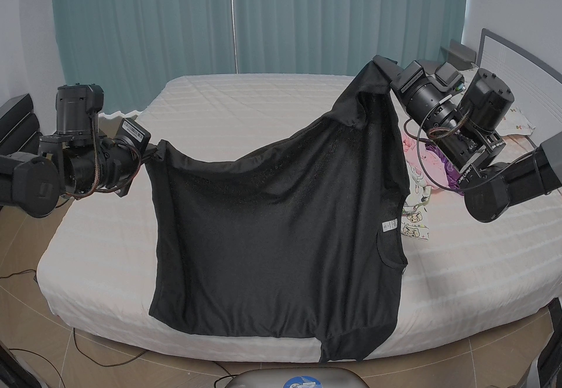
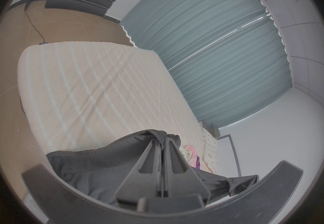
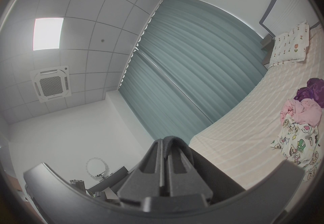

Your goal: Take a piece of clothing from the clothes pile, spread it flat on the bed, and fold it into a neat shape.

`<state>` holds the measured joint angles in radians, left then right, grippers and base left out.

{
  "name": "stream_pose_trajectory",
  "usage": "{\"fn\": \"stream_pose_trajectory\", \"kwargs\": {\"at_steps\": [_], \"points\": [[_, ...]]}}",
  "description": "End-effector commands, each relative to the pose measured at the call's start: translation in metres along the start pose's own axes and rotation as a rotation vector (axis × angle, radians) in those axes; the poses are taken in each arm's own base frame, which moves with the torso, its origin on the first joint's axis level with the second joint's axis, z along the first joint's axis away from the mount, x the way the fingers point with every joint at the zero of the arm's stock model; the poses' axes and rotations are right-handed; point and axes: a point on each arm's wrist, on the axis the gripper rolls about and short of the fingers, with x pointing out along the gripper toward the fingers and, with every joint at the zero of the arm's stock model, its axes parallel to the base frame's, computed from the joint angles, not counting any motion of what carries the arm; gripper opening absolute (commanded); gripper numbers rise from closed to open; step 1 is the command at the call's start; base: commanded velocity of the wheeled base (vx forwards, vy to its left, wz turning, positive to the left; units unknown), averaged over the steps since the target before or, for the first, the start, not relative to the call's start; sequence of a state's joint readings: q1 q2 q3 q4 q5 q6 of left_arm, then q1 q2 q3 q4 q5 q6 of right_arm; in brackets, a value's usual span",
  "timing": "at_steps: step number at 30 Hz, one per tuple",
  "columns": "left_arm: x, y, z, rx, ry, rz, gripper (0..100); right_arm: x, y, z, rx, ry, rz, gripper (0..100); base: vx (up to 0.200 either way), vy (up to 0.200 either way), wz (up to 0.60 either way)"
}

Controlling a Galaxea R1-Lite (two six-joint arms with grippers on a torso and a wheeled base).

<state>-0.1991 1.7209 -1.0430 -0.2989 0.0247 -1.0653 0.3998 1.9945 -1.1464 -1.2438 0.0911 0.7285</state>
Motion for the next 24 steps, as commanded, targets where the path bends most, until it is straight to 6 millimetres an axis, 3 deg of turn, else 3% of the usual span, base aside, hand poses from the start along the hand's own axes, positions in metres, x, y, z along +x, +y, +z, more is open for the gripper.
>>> {"fn": "stream_pose_trajectory", "kwargs": {"at_steps": [1,4,9,15,22,23,24], "points": [[0.035,0.016,-0.008,-0.003,0.036,0.071,0,0.005,-0.029,-0.030,0.001,0.062,-0.061,0,0.200,0.000,0.00],[0.048,0.021,-0.009,-0.006,0.041,0.093,0,0.008,-0.042,-0.044,0.002,0.082,-0.092,0,0.200,0.000,0.00],[0.068,0.031,-0.014,-0.004,0.058,0.127,0,0.018,-0.066,-0.069,-0.008,0.078,-0.172,0,0.000,0.000,0.00],[0.102,0.047,-0.020,-0.006,0.073,0.184,0,0.035,-0.090,-0.084,-0.012,0.101,-0.232,0,0.000,0.000,0.00],[0.153,0.074,-0.015,-0.059,0.062,0.230,0,0.049,-0.124,-0.116,-0.022,0.098,-0.287,0,0.000,0.000,0.00],[0.158,0.077,-0.013,-0.076,0.056,0.231,100,0.048,-0.129,-0.121,-0.022,0.108,-0.297,100,0.000,0.000,0.00],[0.160,0.077,-0.012,-0.082,0.054,0.230,100,0.048,-0.131,-0.123,-0.022,0.112,-0.301,100,0.000,0.000,0.00]]}}
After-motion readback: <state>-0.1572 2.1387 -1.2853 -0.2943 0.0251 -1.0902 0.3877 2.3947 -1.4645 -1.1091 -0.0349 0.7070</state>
